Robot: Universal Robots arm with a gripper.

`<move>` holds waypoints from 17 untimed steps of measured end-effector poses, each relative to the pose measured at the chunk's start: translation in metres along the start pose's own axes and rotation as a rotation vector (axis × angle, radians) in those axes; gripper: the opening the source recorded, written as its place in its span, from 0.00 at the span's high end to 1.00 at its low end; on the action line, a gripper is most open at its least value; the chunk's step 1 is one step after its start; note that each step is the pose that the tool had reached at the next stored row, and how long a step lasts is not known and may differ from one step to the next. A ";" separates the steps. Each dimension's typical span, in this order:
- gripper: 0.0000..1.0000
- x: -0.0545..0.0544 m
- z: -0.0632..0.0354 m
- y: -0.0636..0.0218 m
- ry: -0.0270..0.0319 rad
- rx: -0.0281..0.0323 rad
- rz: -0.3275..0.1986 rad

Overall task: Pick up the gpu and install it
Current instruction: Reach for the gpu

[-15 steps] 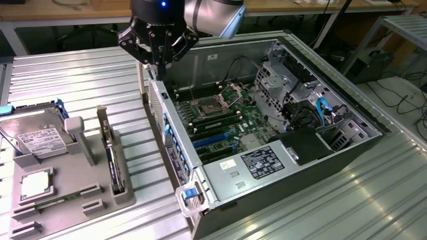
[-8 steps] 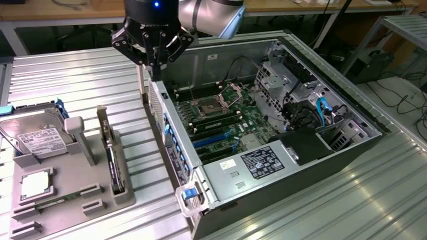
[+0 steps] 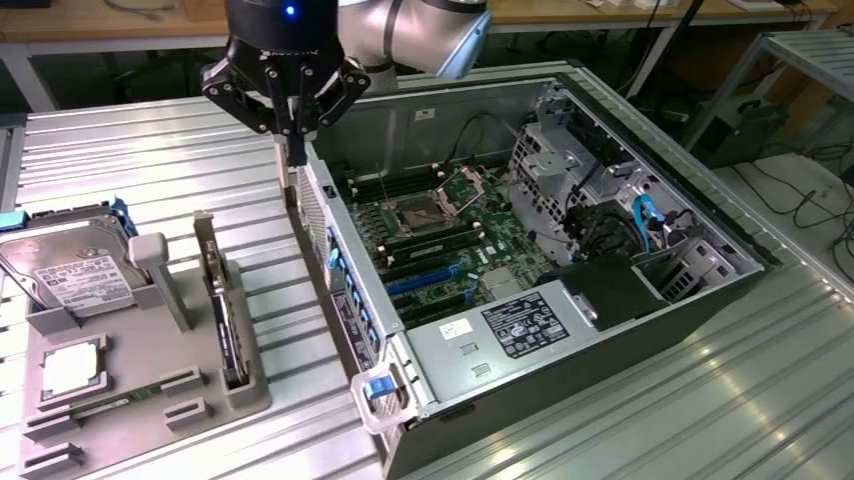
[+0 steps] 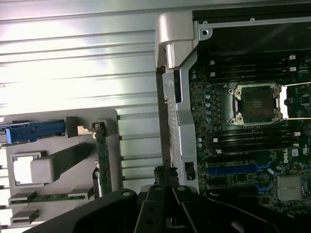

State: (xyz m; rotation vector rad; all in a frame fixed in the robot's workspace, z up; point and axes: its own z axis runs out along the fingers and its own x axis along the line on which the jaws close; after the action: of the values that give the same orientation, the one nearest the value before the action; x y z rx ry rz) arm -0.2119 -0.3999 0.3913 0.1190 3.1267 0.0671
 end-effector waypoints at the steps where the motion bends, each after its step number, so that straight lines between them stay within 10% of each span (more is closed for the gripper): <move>1: 0.89 0.003 0.0001 -0.0002 0.0011 0.0000 0.000; 17: 0.89 0.032 0.0010 -0.0028 0.0156 0.0012 0.001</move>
State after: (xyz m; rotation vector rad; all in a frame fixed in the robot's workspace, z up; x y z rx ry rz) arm -0.2441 -0.4002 0.3898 0.1200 3.1424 0.0664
